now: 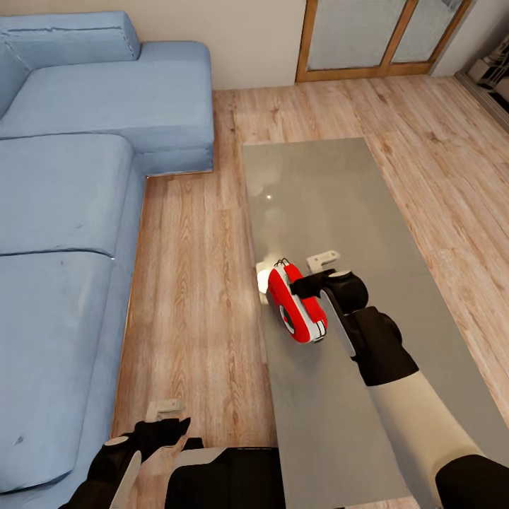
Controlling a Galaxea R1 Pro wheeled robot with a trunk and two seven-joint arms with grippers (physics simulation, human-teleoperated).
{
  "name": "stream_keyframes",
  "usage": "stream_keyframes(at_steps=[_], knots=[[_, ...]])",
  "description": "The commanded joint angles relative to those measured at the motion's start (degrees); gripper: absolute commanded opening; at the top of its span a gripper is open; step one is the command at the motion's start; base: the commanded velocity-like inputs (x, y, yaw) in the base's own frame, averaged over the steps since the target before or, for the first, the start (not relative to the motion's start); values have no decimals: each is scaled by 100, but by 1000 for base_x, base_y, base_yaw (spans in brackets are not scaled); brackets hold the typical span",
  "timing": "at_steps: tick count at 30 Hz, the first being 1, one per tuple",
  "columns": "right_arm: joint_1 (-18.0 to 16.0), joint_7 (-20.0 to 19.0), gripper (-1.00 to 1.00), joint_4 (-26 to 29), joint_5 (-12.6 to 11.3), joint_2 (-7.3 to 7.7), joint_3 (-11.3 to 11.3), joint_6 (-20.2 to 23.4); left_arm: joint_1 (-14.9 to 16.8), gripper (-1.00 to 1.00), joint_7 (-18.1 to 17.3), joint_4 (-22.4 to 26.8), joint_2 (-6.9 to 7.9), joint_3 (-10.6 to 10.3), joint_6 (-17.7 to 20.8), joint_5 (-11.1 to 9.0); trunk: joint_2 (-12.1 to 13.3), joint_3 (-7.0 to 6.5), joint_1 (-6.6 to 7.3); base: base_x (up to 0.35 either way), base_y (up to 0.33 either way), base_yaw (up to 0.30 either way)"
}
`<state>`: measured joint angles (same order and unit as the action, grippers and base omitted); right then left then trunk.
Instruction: Turn on the radio receiver that's on the table in the living room.
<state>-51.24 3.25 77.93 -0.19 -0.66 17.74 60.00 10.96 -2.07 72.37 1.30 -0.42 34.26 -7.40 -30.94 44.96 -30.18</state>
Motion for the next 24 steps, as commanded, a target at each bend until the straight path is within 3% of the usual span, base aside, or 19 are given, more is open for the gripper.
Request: stream_keyframes(at_steps=[1,12,21,22,24], knots=[[-5,33,100,-33,-2,28,7,-25,1,100,-33,33,4,33,-33,-3,0,0,0,0,0,0],[-11,173,100,-387,-9,122,19,-90,3,100,-375,388,11,94,-386,6,0,0,0,0,0,0],[-11,116,100,-676,-29,145,29,-326,3,100,-373,585,6,95,-631,10,0,0,0,0,0,0],[-13,115,100,-1079,-31,145,28,-328,3,100,-373,585,8,95,-631,10,0,0,0,0,0,0],[-10,115,100,-1079,-27,145,28,-330,3,100,-374,585,9,95,-631,10,0,0,0,0,0,0]])
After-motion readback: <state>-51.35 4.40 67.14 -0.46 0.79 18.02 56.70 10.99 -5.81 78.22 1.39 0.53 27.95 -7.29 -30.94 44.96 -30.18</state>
